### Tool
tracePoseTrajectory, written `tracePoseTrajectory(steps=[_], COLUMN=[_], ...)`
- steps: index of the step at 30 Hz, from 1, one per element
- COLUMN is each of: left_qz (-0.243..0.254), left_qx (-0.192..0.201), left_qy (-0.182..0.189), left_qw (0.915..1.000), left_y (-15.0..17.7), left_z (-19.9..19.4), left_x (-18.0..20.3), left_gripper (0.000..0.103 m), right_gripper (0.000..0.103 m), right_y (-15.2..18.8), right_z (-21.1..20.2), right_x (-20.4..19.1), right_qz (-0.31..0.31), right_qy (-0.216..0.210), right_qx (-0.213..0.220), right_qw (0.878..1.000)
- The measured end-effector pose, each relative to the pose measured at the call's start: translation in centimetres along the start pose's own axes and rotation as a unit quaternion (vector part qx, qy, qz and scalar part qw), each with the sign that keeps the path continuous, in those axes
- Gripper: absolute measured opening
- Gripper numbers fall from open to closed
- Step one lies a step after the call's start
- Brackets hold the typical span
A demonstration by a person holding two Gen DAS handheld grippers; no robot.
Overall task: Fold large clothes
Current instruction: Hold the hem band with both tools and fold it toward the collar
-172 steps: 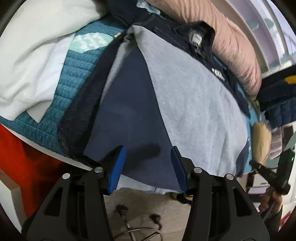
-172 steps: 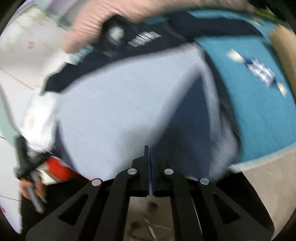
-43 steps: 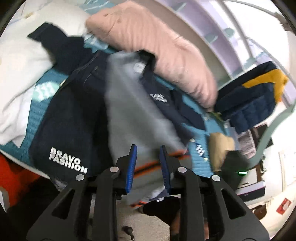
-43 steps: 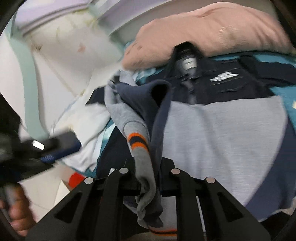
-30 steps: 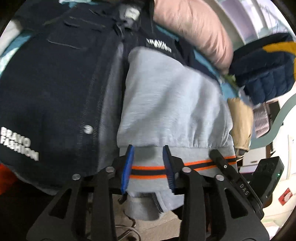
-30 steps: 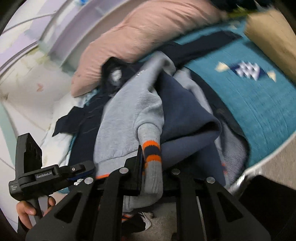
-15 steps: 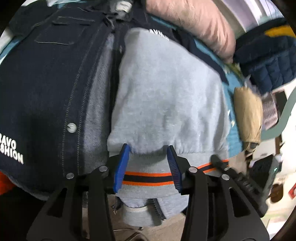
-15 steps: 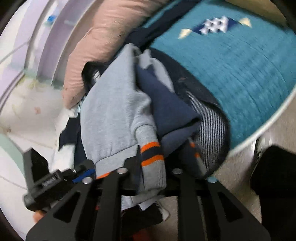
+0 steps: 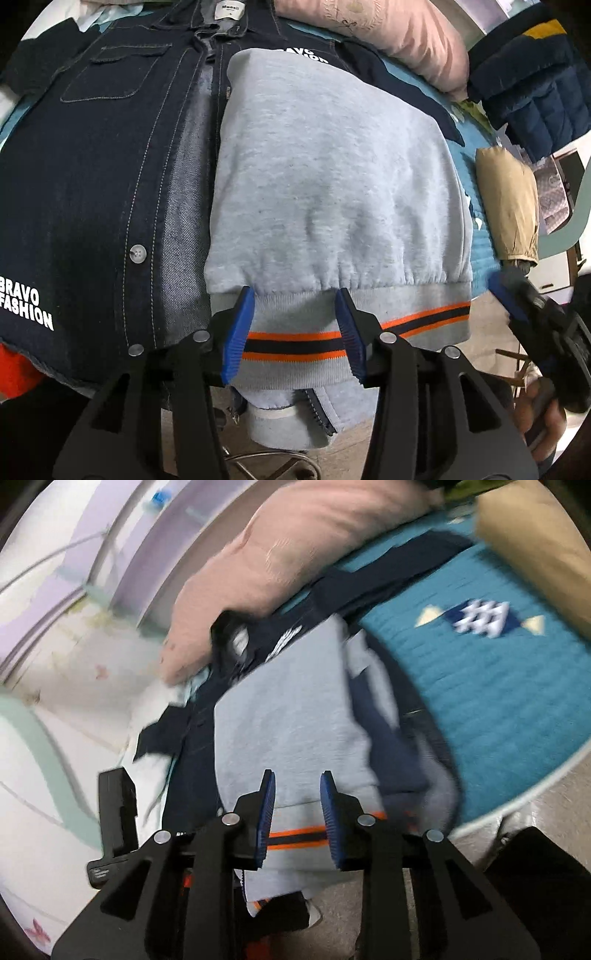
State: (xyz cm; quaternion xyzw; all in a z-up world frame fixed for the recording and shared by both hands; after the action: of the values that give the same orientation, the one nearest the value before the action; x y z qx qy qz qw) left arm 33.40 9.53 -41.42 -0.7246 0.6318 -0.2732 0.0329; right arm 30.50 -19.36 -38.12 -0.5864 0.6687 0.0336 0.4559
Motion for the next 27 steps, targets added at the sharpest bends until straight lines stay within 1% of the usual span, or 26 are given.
tracePoseTrajectory(steps=[1, 2, 3, 5, 7, 8, 9, 10, 11, 13, 14, 17, 19, 20, 21, 22, 23, 26, 27], left_qz=[0.0, -0.002, -0.005, -0.011, -0.009, -0.012, -0.018, -0.02, -0.02, -0.016, -0.017, -0.018, -0.013, -0.01, -0.007, -0.006, -0.005, -0.003, -0.002], left_qx=[0.0, -0.001, -0.003, -0.003, -0.004, -0.004, -0.001, 0.0, 0.0, 0.001, 0.003, 0.005, 0.001, -0.001, -0.003, -0.003, -0.004, -0.005, -0.006], left_qy=[0.0, 0.001, 0.006, 0.015, 0.013, 0.01, 0.015, 0.019, 0.02, 0.017, 0.014, 0.011, 0.007, 0.005, 0.004, 0.003, 0.002, -0.004, -0.005], left_qw=[1.0, 1.0, 1.0, 0.9998, 0.9999, 0.9999, 0.9997, 0.9996, 0.9996, 0.9997, 0.9997, 0.9998, 0.9999, 0.9999, 1.0, 1.0, 1.0, 1.0, 1.0], left_y=[0.1, 0.1, 0.1, 0.1, 0.1, 0.1, 0.0, 0.0, 0.0, 0.0, 0.0, 0.1, 0.3, 0.4, 0.5, 0.6, 0.7, 0.9, 0.9], left_z=[0.0, 0.0, 0.0, -0.2, -0.4, -0.6, -0.8, -1.0, -1.1, -1.2, -1.3, -1.3, -1.1, -1.1, -1.0, -0.8, -0.8, -0.6, -0.6], left_x=[0.0, 0.0, 0.0, 0.0, -0.1, -0.2, -0.2, -0.2, -0.1, 0.1, 0.2, 0.6, 1.1, 1.4, 1.6, 1.9, 2.0, 2.2, 2.1], left_gripper=[0.045, 0.047, 0.047, 0.047, 0.047, 0.047, 0.047, 0.047, 0.047, 0.047, 0.047, 0.048, 0.051, 0.051, 0.051, 0.051, 0.053, 0.053, 0.053], right_gripper=[0.012, 0.0, 0.0, 0.0, 0.0, 0.002, 0.007, 0.01, 0.026, 0.045, 0.045, 0.048, 0.048, 0.049, 0.05, 0.054, 0.055, 0.055, 0.055], right_y=[0.2, 0.6, 1.0, 1.2, 1.0, 0.9, 0.8, 0.7, 0.9, 1.4, 1.7, 3.1, 3.9, 4.1, 4.1, 4.0, 4.0, 4.0, 3.8], right_z=[1.0, 2.2, 3.1, 3.3, 2.6, 1.8, 0.7, -0.1, -1.5, -3.3, -3.6, -3.6, -2.9, -2.7, -2.9, -2.9, -2.7, -2.2, -1.7], right_x=[0.5, 1.6, 3.1, 4.9, 4.5, 4.0, 3.7, 3.5, 3.7, 4.5, 4.8, 6.6, 7.9, 8.5, 9.0, 9.4, 9.7, 10.1, 10.0], right_qz=[0.0, 0.003, 0.005, 0.029, 0.035, 0.035, 0.044, 0.052, 0.064, 0.078, 0.084, 0.123, 0.163, 0.181, 0.189, 0.196, 0.206, 0.236, 0.238], right_qy=[0.009, 0.036, 0.066, 0.051, 0.052, 0.048, 0.029, 0.022, 0.02, 0.039, 0.043, 0.045, 0.023, 0.012, 0.012, 0.012, 0.005, -0.032, -0.036], right_qx=[-0.017, -0.034, -0.038, -0.029, -0.028, -0.018, -0.004, 0.005, 0.017, 0.022, 0.02, -0.011, -0.033, -0.037, -0.036, -0.036, -0.037, -0.041, -0.041], right_qw=[1.0, 0.999, 0.997, 0.998, 0.998, 0.998, 0.999, 0.998, 0.998, 0.996, 0.995, 0.991, 0.986, 0.983, 0.981, 0.98, 0.978, 0.97, 0.97])
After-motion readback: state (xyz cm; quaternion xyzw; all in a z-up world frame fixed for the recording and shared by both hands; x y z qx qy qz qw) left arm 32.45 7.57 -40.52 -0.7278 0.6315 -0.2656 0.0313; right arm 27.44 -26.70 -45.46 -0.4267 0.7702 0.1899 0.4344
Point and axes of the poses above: each gripper's, at about its wrist camera, not at the fingertips, and z roughly the way its jaws point, x to its right, y to its underside, the point moved 2 cm from there along z, roughly the way its jaws point, and after that the axes turned 8 degrees about x, right-handed, at the moved point
